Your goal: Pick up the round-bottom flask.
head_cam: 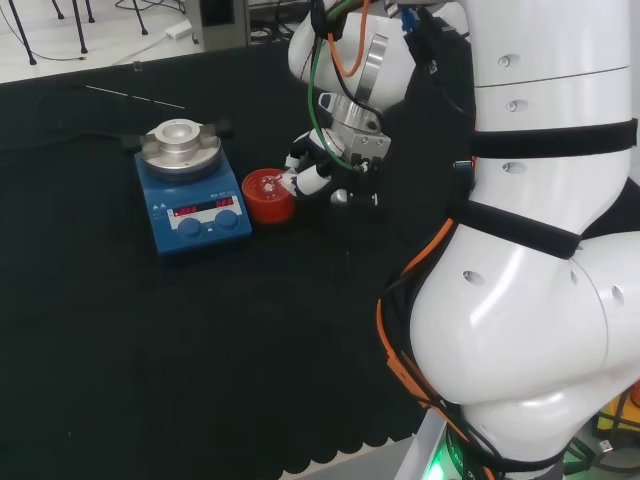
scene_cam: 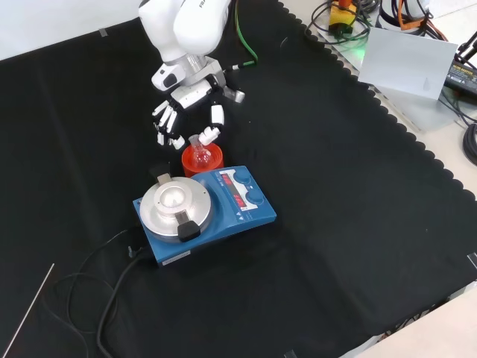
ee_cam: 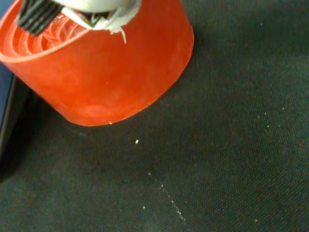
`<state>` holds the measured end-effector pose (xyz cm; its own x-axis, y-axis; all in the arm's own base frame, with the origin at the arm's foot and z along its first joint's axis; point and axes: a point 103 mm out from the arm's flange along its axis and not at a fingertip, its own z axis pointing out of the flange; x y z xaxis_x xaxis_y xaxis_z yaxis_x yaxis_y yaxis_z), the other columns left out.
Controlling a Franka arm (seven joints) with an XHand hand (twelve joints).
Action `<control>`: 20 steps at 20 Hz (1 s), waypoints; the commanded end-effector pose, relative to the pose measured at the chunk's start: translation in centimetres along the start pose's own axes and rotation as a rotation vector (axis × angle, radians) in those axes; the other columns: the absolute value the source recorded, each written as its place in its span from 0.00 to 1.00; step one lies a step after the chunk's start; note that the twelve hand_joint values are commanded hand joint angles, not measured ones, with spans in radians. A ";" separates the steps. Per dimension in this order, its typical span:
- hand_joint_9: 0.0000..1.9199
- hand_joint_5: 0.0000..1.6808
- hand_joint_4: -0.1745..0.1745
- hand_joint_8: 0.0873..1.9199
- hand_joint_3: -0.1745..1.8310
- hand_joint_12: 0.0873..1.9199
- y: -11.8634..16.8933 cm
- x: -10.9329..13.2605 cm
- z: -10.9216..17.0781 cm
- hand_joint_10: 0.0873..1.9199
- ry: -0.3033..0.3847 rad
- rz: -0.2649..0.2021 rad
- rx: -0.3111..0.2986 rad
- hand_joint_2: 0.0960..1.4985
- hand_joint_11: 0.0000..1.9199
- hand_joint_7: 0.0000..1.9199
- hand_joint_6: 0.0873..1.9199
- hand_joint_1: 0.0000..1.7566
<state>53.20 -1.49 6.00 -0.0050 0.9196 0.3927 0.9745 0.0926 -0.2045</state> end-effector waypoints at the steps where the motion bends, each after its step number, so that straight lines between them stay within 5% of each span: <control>1: 0.27 0.43 0.51 0.28 0.49 0.70 -0.1 -0.6 -0.1 0.27 0.000 0.003 -0.004 0.33 0.04 0.19 0.45 0.58; 4: 0.27 0.50 0.52 0.28 0.49 0.70 -0.2 -0.6 -0.1 0.27 0.001 0.001 -0.017 0.34 0.04 0.19 0.45 0.58; 6: 0.28 0.60 0.83 0.28 0.42 0.70 -0.2 -0.5 -0.3 0.27 0.006 -0.005 -0.027 0.42 0.05 0.20 0.46 0.60; 8: 0.29 0.65 0.96 0.28 0.41 0.69 -0.2 -0.2 -0.4 0.27 0.009 -0.011 -0.040 0.45 0.06 0.21 0.46 0.61; 20: 0.32 0.69 1.00 0.26 0.53 0.68 -0.5 2.4 -2.6 0.25 0.023 -0.068 -0.067 0.35 0.09 0.25 0.49 0.63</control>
<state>53.39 -0.89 8.48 -0.0487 0.9051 0.4225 0.9863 0.1102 -0.1224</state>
